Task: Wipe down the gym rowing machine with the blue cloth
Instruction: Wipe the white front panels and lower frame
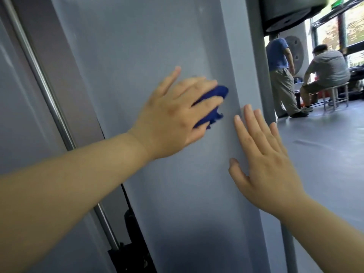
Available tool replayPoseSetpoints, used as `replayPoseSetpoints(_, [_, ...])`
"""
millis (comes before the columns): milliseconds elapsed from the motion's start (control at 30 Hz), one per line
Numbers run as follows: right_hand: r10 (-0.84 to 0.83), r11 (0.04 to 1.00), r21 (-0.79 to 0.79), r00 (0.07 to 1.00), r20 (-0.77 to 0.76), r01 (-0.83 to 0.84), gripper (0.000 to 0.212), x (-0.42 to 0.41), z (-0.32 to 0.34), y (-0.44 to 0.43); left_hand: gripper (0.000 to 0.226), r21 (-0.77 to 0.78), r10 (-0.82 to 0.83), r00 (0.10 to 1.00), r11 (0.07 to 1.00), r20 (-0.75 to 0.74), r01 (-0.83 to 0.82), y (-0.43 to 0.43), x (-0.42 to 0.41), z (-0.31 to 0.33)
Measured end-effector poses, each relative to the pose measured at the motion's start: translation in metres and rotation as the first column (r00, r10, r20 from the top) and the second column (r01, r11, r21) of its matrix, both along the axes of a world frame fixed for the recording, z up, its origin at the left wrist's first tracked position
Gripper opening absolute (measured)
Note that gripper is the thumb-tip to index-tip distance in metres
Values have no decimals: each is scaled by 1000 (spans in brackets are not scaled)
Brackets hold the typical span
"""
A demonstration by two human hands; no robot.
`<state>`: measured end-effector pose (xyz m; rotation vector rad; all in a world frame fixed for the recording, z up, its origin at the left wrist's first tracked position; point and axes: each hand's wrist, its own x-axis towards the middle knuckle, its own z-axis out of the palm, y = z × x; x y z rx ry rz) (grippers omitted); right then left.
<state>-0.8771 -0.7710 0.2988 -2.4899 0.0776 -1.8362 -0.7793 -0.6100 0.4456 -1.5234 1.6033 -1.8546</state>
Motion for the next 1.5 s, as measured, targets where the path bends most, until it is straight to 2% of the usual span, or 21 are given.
replayPoseSetpoints(67, [4, 1000, 8, 1000, 3, -4, 73, 1, -1, 2, 43, -81, -8, 993, 997, -117, -2, 0, -2, -23])
replayPoseSetpoints(133, [18, 1000, 19, 1000, 18, -18, 72, 3, -1, 6, 48, 34, 24, 991, 999, -129, -19, 12, 0, -63])
replayPoseSetpoints(233, [13, 1000, -10, 1000, 26, -13, 68, 6, -4, 14, 54, 338, 108, 994, 935, 6, -103, 45, 11, -113])
replayPoseSetpoints(300, [-7, 999, -50, 999, 37, 9, 65, 9, -9, 19, 58, 435, 143, 982, 881, 126, -184, 62, 21, -117])
replayPoseSetpoints(367, [-34, 998, -57, 998, 50, 36, 64, 12, -11, 24, 55, 334, 142, 980, 925, 137, -181, 65, 25, -101])
replayPoseSetpoints(433, [-39, 998, -55, 998, 47, 42, 64, 13, -11, 27, 51, 76, 126, 991, 989, 54, -130, 61, 23, -77])
replayPoseSetpoints(500, [-31, 998, -60, 999, 38, 33, 63, 13, -13, 30, 48, -130, 106, 992, 985, -65, -114, 57, 20, -64])
replayPoseSetpoints(533, [-23, 998, -61, 999, 34, 25, 63, 14, -15, 32, 47, -146, 89, 991, 984, -98, -103, 57, 19, -66])
replayPoseSetpoints(567, [-15, 998, -61, 999, 29, 17, 63, 14, -16, 32, 47, -97, 69, 992, 992, -101, -79, 58, 20, -74])
replayPoseSetpoints(633, [-2, 998, -65, 1000, 18, 3, 62, 15, -18, 33, 48, 161, 82, 995, 984, -50, -73, 70, 23, -105])
replayPoseSetpoints(733, [2, 997, -72, 1000, 1, -2, 62, 16, -18, 34, 46, 475, 132, 989, 868, 59, -144, 95, 28, -135])
replayPoseSetpoints(800, [16, 998, -64, 1000, 5, -16, 61, 17, -18, 37, 48, 397, 115, 991, 908, 71, -133, 102, 33, -125])
replayPoseSetpoints(867, [31, 998, -60, 999, 14, -30, 60, 18, -16, 42, 44, 162, 92, 996, 982, 10, -92, 103, 35, -106])
replayPoseSetpoints(967, [45, 997, -71, 999, 18, -44, 60, 20, -13, 51, 43, -98, 31, 973, 994, -228, -55, 102, 37, -99])
replayPoseSetpoints(1033, [59, 996, -65, 998, 27, -57, 60, 22, -11, 57, 45, -31, 12, 959, 999, -282, -22, 102, 37, -117])
replayPoseSetpoints(1133, [70, 996, -55, 997, 37, -68, 62, 25, -7, 64, 43, 361, 94, 989, 932, -118, -45, 115, 46, -149])
replayPoseSetpoints(1200, [79, 995, -64, 997, 24, -77, 62, 27, -10, 67, 35, 447, 88, 993, 894, -85, -41, 124, 48, -145])
replayPoseSetpoints(1267, [88, 992, -88, 996, -10, -88, 63, 30, -16, 68, 33, 320, 52, 992, 947, -118, -11, 128, 51, -122])
replayPoseSetpoints(1333, [88, 991, -101, 995, -48, -92, 64, 33, -22, 70, 37, 83, 22, 983, 997, -180, -7, 129, 53, -91])
replayPoseSetpoints(1400, [80, 991, -100, 994, -76, -87, 66, 33, -26, 74, 36, -93, -25, 965, 996, -260, 0, 129, 50, -72])
replayPoseSetpoints(1500, [89, 989, -113, 991, -97, -100, 65, 31, -30, 84, 35, -4, 12, 973, 1000, -228, -13, 144, 42, -82])
